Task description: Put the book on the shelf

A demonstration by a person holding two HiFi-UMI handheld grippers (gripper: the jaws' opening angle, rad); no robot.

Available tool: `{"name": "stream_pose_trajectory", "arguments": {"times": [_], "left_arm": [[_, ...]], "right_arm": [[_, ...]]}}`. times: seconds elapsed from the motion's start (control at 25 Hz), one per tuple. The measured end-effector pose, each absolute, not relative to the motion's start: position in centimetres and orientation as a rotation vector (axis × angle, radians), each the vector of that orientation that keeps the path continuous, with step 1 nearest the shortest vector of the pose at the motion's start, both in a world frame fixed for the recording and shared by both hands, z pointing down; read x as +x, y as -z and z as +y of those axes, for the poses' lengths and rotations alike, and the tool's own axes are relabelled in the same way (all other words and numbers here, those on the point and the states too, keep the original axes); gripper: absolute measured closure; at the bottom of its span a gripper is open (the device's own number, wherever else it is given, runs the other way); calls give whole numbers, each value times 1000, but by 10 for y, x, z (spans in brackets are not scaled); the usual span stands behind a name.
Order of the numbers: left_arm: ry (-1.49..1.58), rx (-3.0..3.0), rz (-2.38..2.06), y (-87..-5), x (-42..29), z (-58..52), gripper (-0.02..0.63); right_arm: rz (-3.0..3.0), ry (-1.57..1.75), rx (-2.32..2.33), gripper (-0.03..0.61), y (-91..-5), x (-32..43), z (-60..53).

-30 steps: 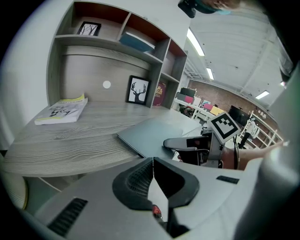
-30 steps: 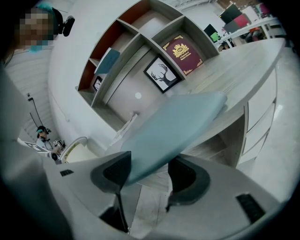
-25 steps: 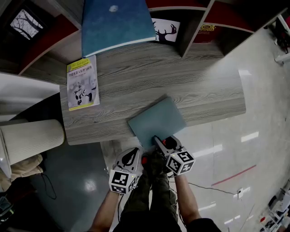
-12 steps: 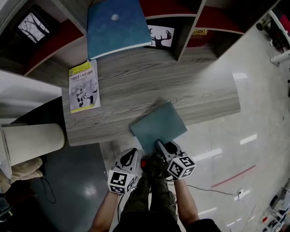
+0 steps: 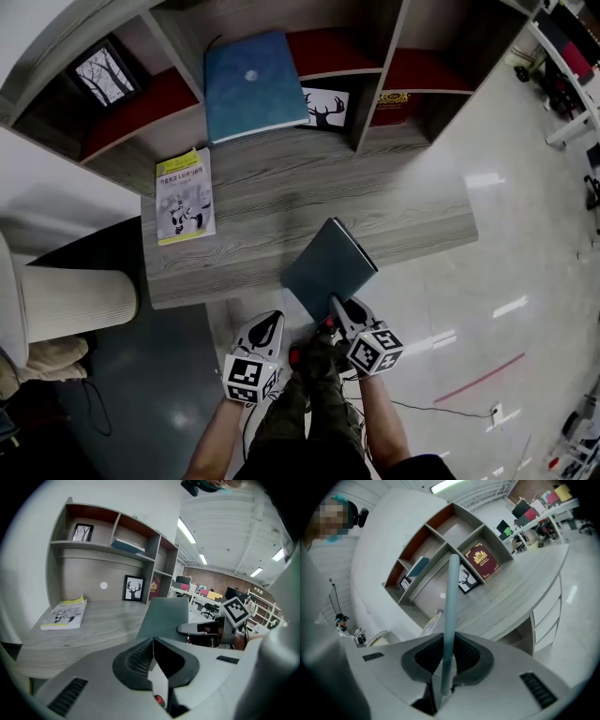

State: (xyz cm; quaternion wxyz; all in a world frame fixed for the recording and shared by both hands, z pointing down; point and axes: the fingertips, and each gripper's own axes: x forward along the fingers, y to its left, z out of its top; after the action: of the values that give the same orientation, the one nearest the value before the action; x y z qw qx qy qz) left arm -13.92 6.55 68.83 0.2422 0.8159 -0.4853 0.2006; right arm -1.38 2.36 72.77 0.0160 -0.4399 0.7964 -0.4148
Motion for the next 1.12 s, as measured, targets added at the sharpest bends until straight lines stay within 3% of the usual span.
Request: {"name": "stream_pose_trajectory", "arguments": {"times": [1.12], "left_arm": [[-302, 2486, -1452, -495, -118, -25, 601]], "right_arm": [[2491, 505, -1681, 508, -492, 88, -26]]}}
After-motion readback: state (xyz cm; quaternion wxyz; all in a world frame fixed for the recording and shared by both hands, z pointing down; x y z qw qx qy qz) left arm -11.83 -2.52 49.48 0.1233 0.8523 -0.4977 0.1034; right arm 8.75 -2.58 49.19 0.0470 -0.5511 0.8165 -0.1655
